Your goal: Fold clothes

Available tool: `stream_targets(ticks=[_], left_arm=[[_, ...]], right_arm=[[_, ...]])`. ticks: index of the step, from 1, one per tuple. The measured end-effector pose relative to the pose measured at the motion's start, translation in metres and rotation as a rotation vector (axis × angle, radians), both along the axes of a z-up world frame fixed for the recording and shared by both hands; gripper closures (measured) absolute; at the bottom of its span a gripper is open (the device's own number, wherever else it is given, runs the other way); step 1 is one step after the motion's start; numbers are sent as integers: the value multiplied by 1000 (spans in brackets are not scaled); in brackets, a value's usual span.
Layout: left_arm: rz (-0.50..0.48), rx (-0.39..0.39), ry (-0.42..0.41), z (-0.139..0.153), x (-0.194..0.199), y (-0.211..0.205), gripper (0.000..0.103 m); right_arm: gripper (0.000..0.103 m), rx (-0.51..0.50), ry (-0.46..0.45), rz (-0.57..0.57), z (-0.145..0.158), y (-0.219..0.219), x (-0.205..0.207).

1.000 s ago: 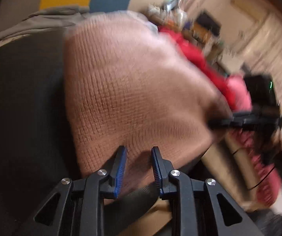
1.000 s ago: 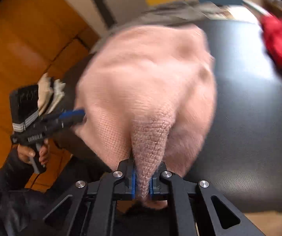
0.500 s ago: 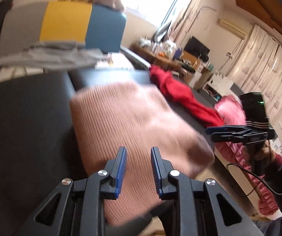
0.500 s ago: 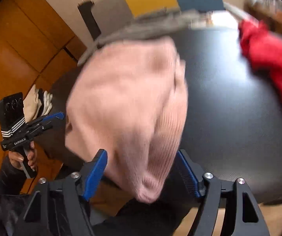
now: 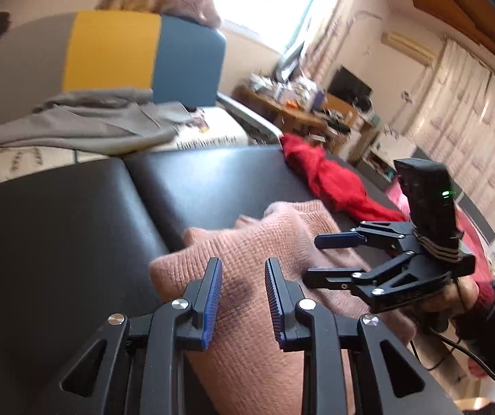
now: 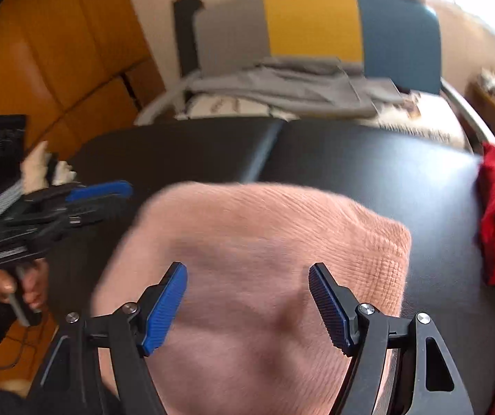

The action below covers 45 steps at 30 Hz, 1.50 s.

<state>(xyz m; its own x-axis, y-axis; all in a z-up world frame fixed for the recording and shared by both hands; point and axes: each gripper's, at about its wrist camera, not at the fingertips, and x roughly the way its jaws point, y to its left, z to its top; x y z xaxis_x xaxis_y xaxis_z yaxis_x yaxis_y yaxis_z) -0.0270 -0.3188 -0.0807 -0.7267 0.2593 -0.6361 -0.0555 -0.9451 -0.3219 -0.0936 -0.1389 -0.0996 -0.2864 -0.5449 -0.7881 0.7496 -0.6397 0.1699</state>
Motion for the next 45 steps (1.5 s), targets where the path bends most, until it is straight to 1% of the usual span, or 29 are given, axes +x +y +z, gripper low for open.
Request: stream_targets(ticks=[2, 4, 6, 7, 8, 10, 12, 13, 14, 15, 18, 22, 24, 26, 27, 29, 30, 32, 34, 35, 36, 38, 39, 41, 43, 45], left_arm=[[-33, -13, -34, -12, -16, 6, 78], [-49, 5, -150, -37, -37, 12, 77], [-16, 6, -159, -42, -44, 18, 75], [1, 6, -164, -44, -47, 20, 75], [13, -40, -164, -42, -47, 27, 75], [44, -109, -136, -43, -41, 38, 75], [61, -73, -121, -43, -36, 34, 75], [86, -23, -113, -42, -34, 27, 75], [110, 28, -105, -41, -31, 20, 75], [127, 43, -87, -36, -25, 17, 75], [170, 6, -25, -17, 1, 16, 75], [178, 2, 40, 0, 39, 20, 75], [173, -12, 64, 6, 55, 25, 75], [160, -40, 80, 8, 67, 33, 75], [153, -53, 88, 10, 73, 37, 75], [135, -55, 86, 7, 78, 44, 75], [125, -55, 80, 4, 78, 47, 75], [101, -55, 68, -1, 78, 54, 75], [81, -57, 43, -10, 74, 61, 75], [83, -77, 25, -16, 72, 65, 75], [76, -95, 4, -24, 69, 68, 74], [62, -133, -40, -39, 65, 75, 73], [73, -120, -37, -44, 66, 75, 72], [97, -95, -32, -55, 69, 74, 72], [122, -72, -26, -56, 70, 73, 72], [122, -87, -22, -48, 71, 74, 71]], right_arm=[[27, 39, -12, -46, -24, 9, -11], [26, 67, -20, -102, -50, 26, -19], [26, -20, 16, -150, -62, 49, -18], [26, -35, 31, -167, -64, 55, -17], [26, -45, 37, -177, -65, 57, -16], [26, -39, 57, -175, -65, 56, -16], [24, -35, 71, -167, -65, 54, -17], [24, -41, 70, -165, -65, 55, -18], [24, -45, 71, -165, -64, 55, -18], [24, -44, 75, -164, -63, 54, -18], [23, -40, 80, -163, -60, 52, -18], [20, -26, 75, -160, -49, 47, -17], [20, -15, 69, -166, -38, 44, -17], [20, -20, 97, -162, -23, 43, -9], [20, -32, 120, -145, -13, 43, -2], [20, -62, 142, -106, 4, 46, 12], [20, -90, 140, -62, 14, 48, 25], [20, -117, 128, 8, 22, 50, 48], [20, -71, 122, 38, 16, 49, 63], [20, -49, 117, 52, 12, 49, 70], [21, -41, 87, 57, 5, 49, 73], [21, 21, 40, 38, -17, 53, 77], [21, 64, 9, 16, -34, 57, 79], [21, 21, 15, -13, -53, 70, 82], [21, 7, 78, -18, -59, 73, 88], [21, 17, 94, -30, -59, 70, 89]])
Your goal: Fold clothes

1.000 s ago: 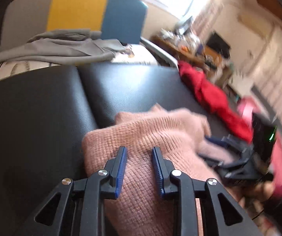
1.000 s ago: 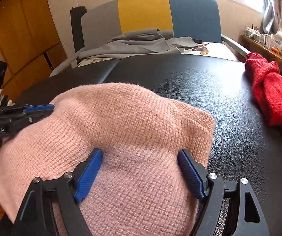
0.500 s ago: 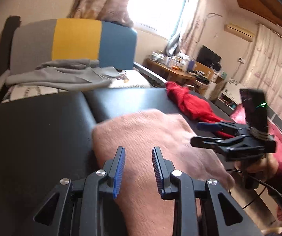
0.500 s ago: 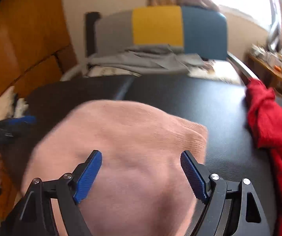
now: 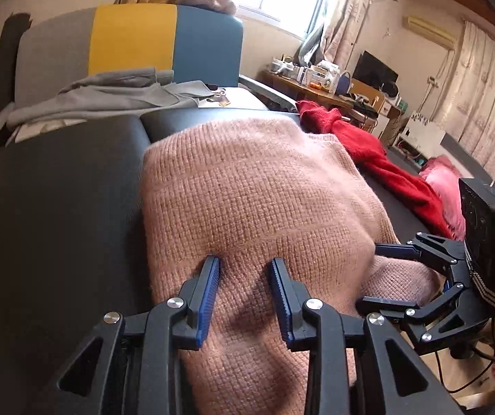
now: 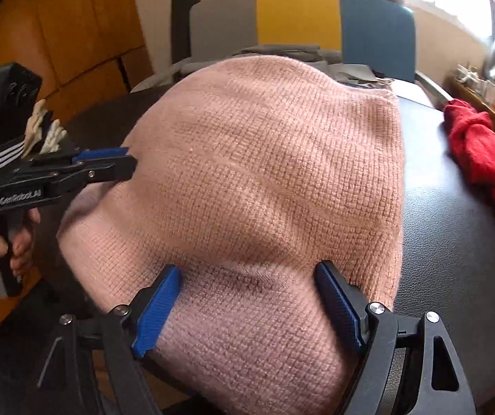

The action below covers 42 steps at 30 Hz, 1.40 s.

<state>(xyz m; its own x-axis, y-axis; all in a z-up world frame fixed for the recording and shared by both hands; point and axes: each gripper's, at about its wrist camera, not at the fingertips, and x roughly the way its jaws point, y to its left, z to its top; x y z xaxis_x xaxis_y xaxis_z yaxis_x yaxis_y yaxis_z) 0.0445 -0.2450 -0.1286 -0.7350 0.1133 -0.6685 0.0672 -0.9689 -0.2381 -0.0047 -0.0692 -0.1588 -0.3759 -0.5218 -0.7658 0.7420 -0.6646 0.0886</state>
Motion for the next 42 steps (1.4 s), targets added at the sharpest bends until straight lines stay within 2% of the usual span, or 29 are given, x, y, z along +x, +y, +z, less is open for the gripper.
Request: stream_targets(ticks=[2, 5, 7, 11, 13, 15, 20, 22, 26, 29, 32, 35, 36, 38, 39, 42], left_arm=[[15, 39, 10, 10, 3, -5, 71], [58, 21, -32, 20, 4, -12, 66], [99, 7, -31, 29, 10, -18, 62], [188, -12, -38, 37, 22, -38, 57], [232, -44, -57, 34, 24, -46, 55], [276, -76, -77, 31, 26, -54, 54], [319, -35, -130, 16, 29, -64, 54], [304, 20, -140, 9, 28, -66, 54], [226, 268, -117, -1, 26, -79, 54], [174, 412, -124, -8, 19, -90, 53], [141, 465, -123, -9, 12, -97, 51], [115, 467, -119, -9, 3, -103, 50], [104, 495, -112, -9, 1, -107, 49], [73, 603, -98, -15, -6, -117, 47], [67, 639, -99, -18, -12, -122, 44], [55, 671, -121, -28, -26, -127, 42]], right_arm=[[21, 4, 11, 0, 0, -1, 0], [20, -17, 7, -1, 0, 1, -1], [17, -27, 14, 3, -1, 1, 0], [7, -35, 25, 8, -3, -3, 2], [1, -22, 29, 18, -4, -8, 2], [0, -12, 35, 18, -5, -13, 1], [0, -40, 32, -13, -5, -12, 2], [0, -62, 29, -29, -4, -12, 4], [0, -116, -8, -46, 6, -8, 2], [0, -200, -58, -56, 22, 2, -5], [0, -278, -83, -70, 44, 19, -19], [0, -324, -128, -98, 58, 41, -32], [0, -332, -166, -114, 60, 50, -39], [0, -346, -248, -141, 58, 66, -47], [0, -354, -320, -166, 52, 75, -54], [0, -369, -428, -213, 33, 89, -77]])
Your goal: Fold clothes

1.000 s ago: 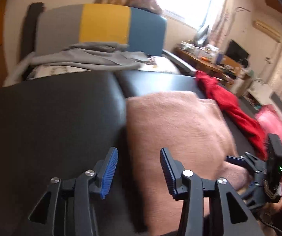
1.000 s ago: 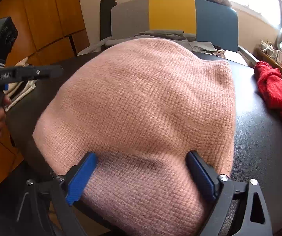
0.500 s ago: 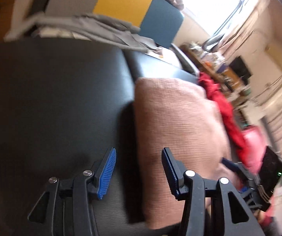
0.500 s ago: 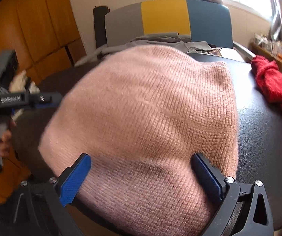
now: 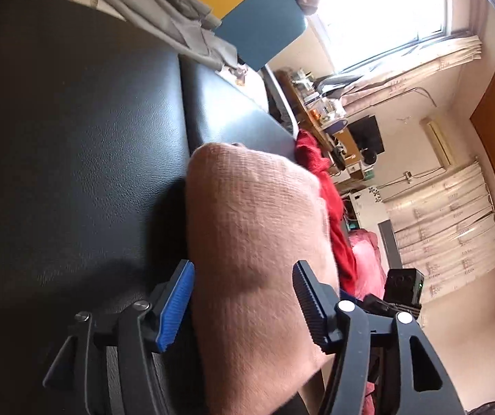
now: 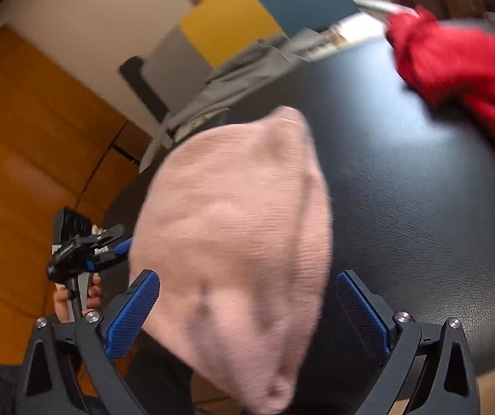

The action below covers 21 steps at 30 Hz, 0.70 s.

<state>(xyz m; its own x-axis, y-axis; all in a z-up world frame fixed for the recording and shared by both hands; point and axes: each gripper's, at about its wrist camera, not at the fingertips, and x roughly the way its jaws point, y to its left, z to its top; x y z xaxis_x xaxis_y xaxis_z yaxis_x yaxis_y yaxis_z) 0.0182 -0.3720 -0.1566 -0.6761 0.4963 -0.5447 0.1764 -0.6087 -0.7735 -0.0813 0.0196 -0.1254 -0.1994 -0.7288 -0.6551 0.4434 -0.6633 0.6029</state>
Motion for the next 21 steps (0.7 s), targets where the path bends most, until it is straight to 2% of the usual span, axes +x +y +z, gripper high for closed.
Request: stream_targets(ticks=[4, 8, 12, 15, 17, 20, 21], left_arm=[[-38, 31, -11, -14, -15, 1, 39], [-87, 29, 32, -20, -24, 2, 36], [-145, 33, 53, -22, -24, -5, 36], [-194, -3, 54, -23, -20, -12, 35], [-221, 56, 52, -28, -26, -10, 34], [-255, 85, 74, -30, -40, 2, 31], [-259, 81, 79, -29, -45, 6, 24]], right_arm=[[0, -3, -91, 23, -22, -6, -19], [0, -15, -139, 62, -38, -21, -31], [0, -115, -197, 62, -45, -21, -37], [0, -157, -222, 63, -46, -14, -37], [0, -167, -230, 73, -47, -15, -38], [1, -160, -227, 126, -46, -30, -38], [8, -149, -226, 149, -47, -40, -37]])
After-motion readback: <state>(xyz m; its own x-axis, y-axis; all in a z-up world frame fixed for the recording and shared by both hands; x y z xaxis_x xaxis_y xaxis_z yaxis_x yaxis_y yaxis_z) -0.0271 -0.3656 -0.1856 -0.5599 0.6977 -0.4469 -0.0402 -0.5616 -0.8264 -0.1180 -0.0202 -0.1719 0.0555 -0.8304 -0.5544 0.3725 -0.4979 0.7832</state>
